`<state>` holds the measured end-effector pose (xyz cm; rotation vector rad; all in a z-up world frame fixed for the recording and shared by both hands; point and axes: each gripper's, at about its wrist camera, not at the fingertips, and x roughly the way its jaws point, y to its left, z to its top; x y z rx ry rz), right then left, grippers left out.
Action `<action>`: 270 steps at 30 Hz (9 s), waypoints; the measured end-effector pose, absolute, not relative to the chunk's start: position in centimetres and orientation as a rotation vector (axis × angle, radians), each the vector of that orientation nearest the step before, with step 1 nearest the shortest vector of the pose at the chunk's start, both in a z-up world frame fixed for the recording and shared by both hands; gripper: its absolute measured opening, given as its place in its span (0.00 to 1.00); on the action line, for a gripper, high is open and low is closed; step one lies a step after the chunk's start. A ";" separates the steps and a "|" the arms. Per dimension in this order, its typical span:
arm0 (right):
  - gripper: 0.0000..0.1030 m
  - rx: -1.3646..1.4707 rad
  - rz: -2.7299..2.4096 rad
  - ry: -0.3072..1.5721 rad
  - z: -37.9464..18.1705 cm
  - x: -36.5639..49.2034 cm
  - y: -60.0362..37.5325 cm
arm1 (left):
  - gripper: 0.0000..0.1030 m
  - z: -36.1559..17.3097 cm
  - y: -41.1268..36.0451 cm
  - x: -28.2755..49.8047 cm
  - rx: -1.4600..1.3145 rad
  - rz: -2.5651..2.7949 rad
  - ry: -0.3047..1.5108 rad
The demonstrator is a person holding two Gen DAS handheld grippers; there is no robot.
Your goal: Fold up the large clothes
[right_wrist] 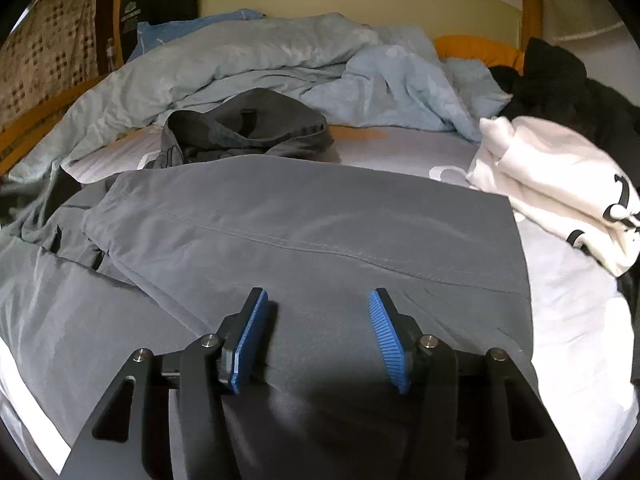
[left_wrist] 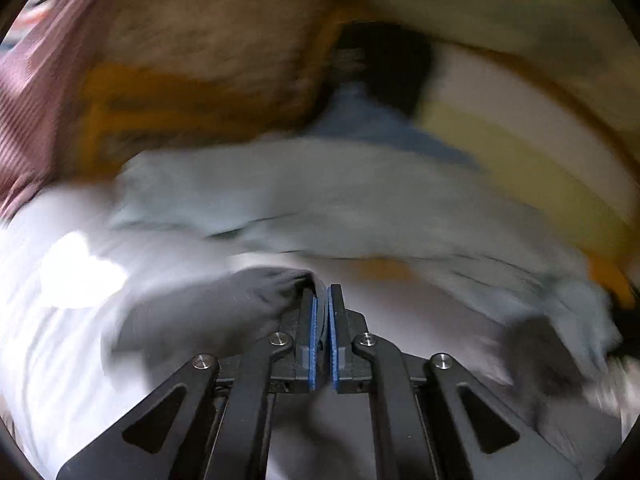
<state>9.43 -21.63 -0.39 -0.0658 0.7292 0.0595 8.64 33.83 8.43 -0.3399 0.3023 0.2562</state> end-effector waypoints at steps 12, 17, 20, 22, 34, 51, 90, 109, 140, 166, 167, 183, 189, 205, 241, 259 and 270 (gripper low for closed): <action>0.55 -0.052 0.064 0.720 0.0 8.2 -22.6 | 0.06 2.4 9.8 6.8 -0.044 -0.189 0.617; 0.56 -0.032 0.063 0.722 0.1 8.0 -23.1 | 0.58 1.2 7.8 6.4 0.079 -0.190 0.625; 0.56 -0.040 0.063 0.722 -0.1 7.9 -23.2 | 0.73 2.9 9.0 4.8 0.038 -0.161 0.508; 0.56 -0.054 0.061 0.716 0.1 7.7 -23.0 | 0.79 4.3 9.8 3.4 -0.017 -0.124 0.414; 0.56 -0.058 0.083 0.709 0.2 7.2 -22.7 | 0.96 5.8 19.1 2.5 -0.324 0.168 0.301; 0.56 -0.076 0.101 0.692 0.3 6.4 -21.8 | 0.11 5.5 4.8 2.1 -0.022 -0.242 0.339; 0.06 -0.063 0.171 0.531 5.6 9.5 -7.7 | 0.99 3.8 22.9 3.8 -0.311 0.164 0.527; 0.48 -0.091 0.031 0.726 1.2 16.2 -12.5 | 0.99 -1.0 20.7 7.3 -0.235 0.194 0.784; 0.62 0.009 -0.073 0.634 1.2 1.2 -22.8 | 0.99 2.8 13.9 3.2 -0.096 -0.023 0.526; 0.66 0.085 -0.025 0.661 0.0 -3.8 -23.5 | 0.99 0.4 10.9 -3.0 -0.052 -0.025 0.537; 0.66 0.088 -0.024 0.661 0.0 -3.8 -23.6 | 0.99 0.5 10.9 -3.0 -0.050 -0.023 0.533; 0.68 0.113 0.016 0.628 3.1 -2.4 -24.1 | 0.99 4.9 9.1 -1.3 0.030 -0.053 0.441; 0.69 0.008 -0.004 0.555 7.4 2.6 -23.3 | 0.99 9.9 7.0 5.5 0.109 -0.051 0.402; 0.69 0.125 0.030 0.803 9.0 33.6 -20.0 | 0.90 8.4 4.2 37.1 -0.079 0.020 0.646; 0.69 -0.033 0.246 1.069 -0.8 39.3 -13.6 | 0.80 -1.4 8.2 40.7 -0.090 0.024 0.975; 0.51 -0.106 0.131 1.020 1.8 51.1 -5.9 | 0.80 0.8 9.9 40.0 -0.127 -0.066 0.921; 0.05 -0.128 0.236 0.714 10.3 36.9 -6.1 | 0.79 14.0 11.9 29.0 -0.253 -0.066 0.334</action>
